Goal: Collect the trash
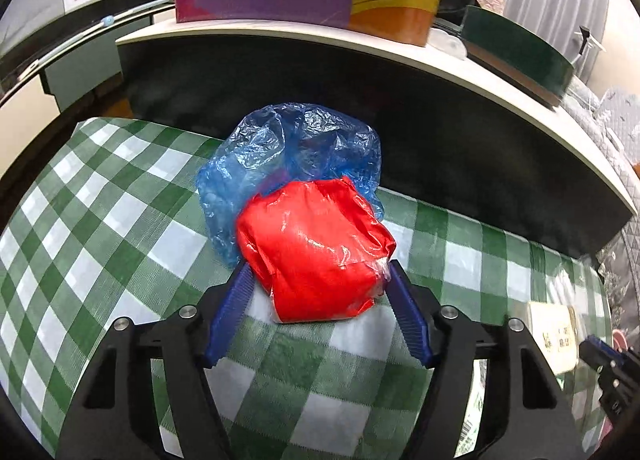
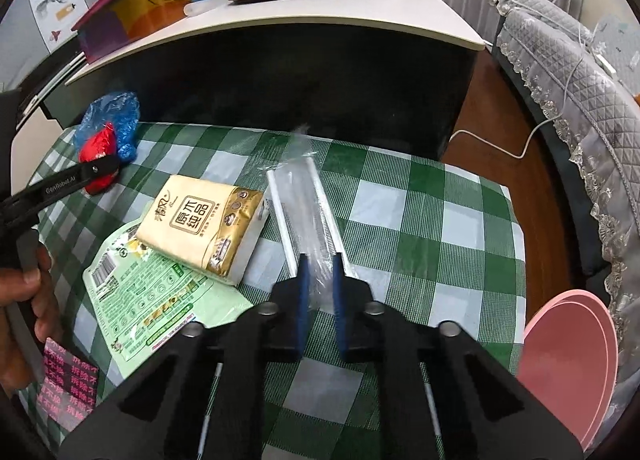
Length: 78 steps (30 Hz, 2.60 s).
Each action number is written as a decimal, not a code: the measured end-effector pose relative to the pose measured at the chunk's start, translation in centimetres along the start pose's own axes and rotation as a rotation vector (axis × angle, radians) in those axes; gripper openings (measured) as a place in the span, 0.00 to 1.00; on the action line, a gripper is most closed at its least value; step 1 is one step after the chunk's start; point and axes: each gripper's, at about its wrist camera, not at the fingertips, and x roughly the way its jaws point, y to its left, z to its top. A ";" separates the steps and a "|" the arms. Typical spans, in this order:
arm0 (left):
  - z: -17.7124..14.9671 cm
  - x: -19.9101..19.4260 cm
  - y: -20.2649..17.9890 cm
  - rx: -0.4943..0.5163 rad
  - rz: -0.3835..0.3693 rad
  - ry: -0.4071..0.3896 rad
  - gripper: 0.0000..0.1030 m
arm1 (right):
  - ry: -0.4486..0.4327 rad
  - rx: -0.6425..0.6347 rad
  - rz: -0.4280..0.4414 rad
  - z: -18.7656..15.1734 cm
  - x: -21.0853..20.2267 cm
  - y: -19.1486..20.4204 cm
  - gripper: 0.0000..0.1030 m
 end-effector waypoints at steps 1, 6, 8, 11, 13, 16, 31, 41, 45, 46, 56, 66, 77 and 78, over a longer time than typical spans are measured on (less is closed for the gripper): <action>-0.2 -0.2 -0.1 0.007 -0.004 0.001 0.63 | -0.003 -0.002 0.006 0.0 -0.3 0.0 0.03; -1.1 -1.4 -0.5 0.033 -0.019 -0.007 0.63 | -0.034 -0.012 0.016 -0.3 -2.2 0.1 0.03; -1.5 -2.3 -0.5 0.043 -0.036 -0.012 0.63 | -0.048 -0.017 0.021 -0.4 -3.2 0.1 0.03; -2.2 -3.6 -0.5 0.056 -0.066 -0.019 0.63 | -0.073 -0.032 0.030 -0.8 -5.0 0.4 0.03; -2.7 -4.5 -0.5 0.063 -0.084 -0.023 0.63 | -0.092 -0.042 0.033 -1.0 -6.3 0.5 0.03; -3.4 -6.0 -0.4 0.073 -0.121 -0.027 0.63 | -0.119 -0.046 0.035 -1.5 -8.4 0.4 0.03; -9.6 -12.0 -3.4 0.075 -0.386 0.135 0.63 | -0.205 -0.031 0.027 -5.9 -16.5 -2.4 0.03; -12.6 -12.4 -5.4 0.132 -0.350 0.236 0.63 | -0.223 0.009 0.013 -8.1 -18.9 -4.9 0.03; -11.5 -15.3 -6.1 0.181 -0.367 0.084 0.63 | -0.232 0.018 0.011 -8.2 -19.4 -5.4 0.03; -11.1 -16.3 -6.4 0.197 -0.378 0.037 0.63 | -0.233 0.019 0.010 -8.2 -19.5 -5.5 0.03; -8.7 -19.5 -7.2 0.239 -0.458 -0.097 0.63 | -0.230 0.019 0.017 -8.0 -19.3 -5.5 0.03; -9.2 -18.8 -8.1 0.239 -0.486 -0.071 0.63 | -0.224 0.012 0.026 -7.6 -18.6 -5.0 0.03; -9.2 -18.0 -7.6 0.219 -0.471 -0.055 0.63 | -0.164 -0.026 0.079 -7.2 -15.6 -3.2 0.03; -9.1 -18.0 -7.5 0.220 -0.473 -0.054 0.63 | -0.162 -0.033 0.088 -6.9 -15.3 -2.8 0.03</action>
